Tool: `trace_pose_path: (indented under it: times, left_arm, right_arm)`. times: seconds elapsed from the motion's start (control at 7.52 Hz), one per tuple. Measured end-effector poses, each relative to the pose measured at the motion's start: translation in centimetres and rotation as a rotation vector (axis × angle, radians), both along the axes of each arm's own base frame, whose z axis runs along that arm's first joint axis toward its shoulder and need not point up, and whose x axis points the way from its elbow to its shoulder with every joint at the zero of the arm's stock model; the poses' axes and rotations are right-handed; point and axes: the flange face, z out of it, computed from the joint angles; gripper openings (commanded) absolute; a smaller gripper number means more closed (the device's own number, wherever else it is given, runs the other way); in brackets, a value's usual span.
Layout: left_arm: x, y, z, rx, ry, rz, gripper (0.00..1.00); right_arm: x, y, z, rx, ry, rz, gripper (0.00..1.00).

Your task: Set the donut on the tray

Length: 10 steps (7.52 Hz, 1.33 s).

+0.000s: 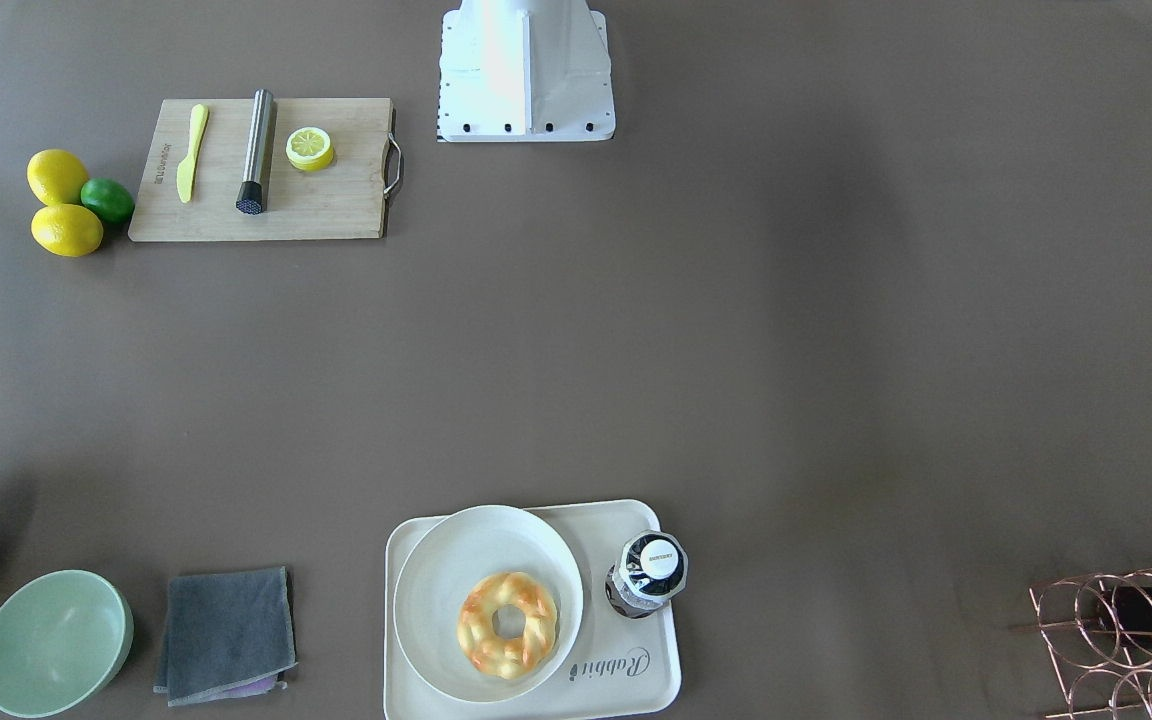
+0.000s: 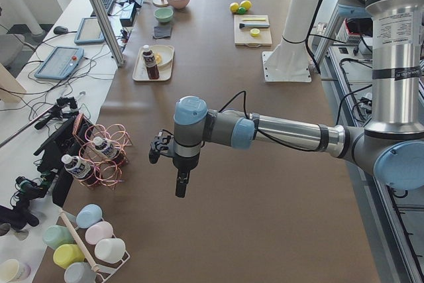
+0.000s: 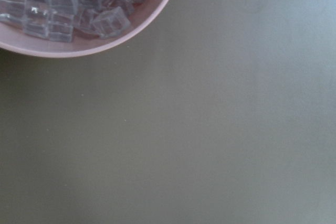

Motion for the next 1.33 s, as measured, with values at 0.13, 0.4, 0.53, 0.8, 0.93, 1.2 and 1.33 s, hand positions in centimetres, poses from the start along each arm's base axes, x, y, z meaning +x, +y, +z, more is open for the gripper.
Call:
trace_pose_path:
  times: [0.13, 0.4, 0.53, 0.8, 0.93, 1.2, 1.33]
  left_arm:
    - [-0.3, 0.9, 0.9, -0.014, 0.051, 0.001, 0.97]
    - [-1.1, 1.6, 1.6, -0.008, 0.095, -0.011, 0.98]
    - [-1.4, 1.9, 2.3, -0.018, 0.101, -0.019, 0.98]
    - [-1.5, 2.5, 4.2, -0.053, 0.105, -0.023, 0.97]
    - [-1.4, 2.9, 4.9, -0.069, 0.106, -0.024, 0.98]
    - [-1.4, 3.2, 5.3, -0.076, 0.106, -0.022, 0.98]
    - [-1.4, 3.0, 5.1, -0.067, 0.104, -0.009, 0.98]
  right_arm:
    - [3.2, 1.3, 1.7, -0.012, -0.029, 0.041, 1.0]
    - [8.0, 2.6, 3.1, 0.034, -0.077, 0.047, 1.0]
    - [9.5, 2.8, 3.6, 0.061, -0.092, 0.025, 1.0]
    - [11.4, 2.9, 4.6, 0.094, -0.107, -0.02, 1.0]
    - [11.9, 2.9, 5.0, 0.096, -0.114, -0.026, 1.0]
    - [12.6, 3.2, 5.9, 0.09, -0.167, -0.027, 1.0]
    - [12.8, 3.3, 6.2, 0.093, -0.183, -0.033, 1.0]
